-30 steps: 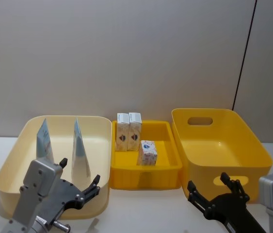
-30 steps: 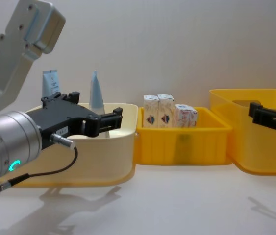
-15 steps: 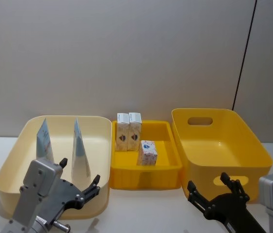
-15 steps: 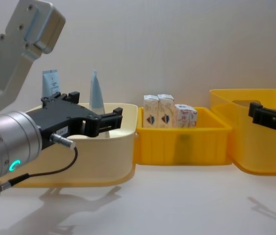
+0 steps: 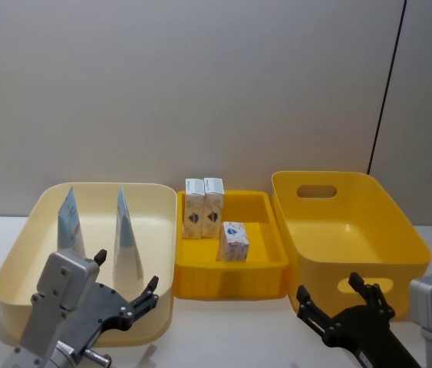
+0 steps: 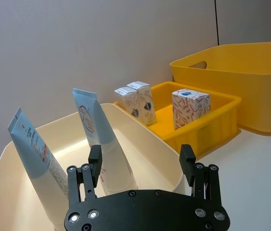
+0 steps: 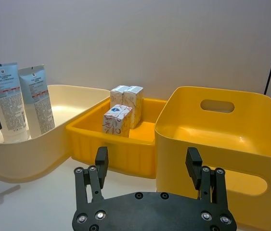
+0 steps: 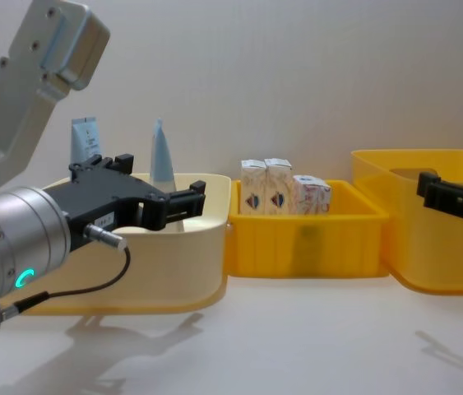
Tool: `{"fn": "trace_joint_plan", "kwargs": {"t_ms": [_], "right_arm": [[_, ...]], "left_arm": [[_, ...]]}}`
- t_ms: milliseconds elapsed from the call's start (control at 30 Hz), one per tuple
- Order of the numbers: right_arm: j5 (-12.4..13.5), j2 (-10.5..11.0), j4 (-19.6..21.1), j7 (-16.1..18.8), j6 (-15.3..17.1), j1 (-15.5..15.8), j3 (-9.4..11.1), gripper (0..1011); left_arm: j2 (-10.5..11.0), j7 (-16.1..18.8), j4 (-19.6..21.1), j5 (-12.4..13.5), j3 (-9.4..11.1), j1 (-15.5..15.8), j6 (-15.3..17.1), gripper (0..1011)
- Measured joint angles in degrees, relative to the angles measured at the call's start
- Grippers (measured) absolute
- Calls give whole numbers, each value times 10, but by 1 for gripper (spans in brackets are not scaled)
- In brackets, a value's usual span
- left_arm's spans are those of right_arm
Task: Bimanual collaborative sorting of washing and personal care products
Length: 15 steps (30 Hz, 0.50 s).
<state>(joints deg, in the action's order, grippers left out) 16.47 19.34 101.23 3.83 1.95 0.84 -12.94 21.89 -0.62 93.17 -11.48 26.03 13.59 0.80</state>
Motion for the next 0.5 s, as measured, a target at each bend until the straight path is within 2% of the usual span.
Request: {"fn": "trace_joint_plan", "kwargs": {"t_ms": [267, 500], "right_arm": [[0, 0, -1, 2, 2, -3, 0, 1001], [12, -2, -6, 21, 28, -31, -3, 1001]], "left_arm": [[0, 0, 0, 0, 0, 0, 0, 1003], [0, 0, 0, 0, 0, 0, 0, 1003]]}}
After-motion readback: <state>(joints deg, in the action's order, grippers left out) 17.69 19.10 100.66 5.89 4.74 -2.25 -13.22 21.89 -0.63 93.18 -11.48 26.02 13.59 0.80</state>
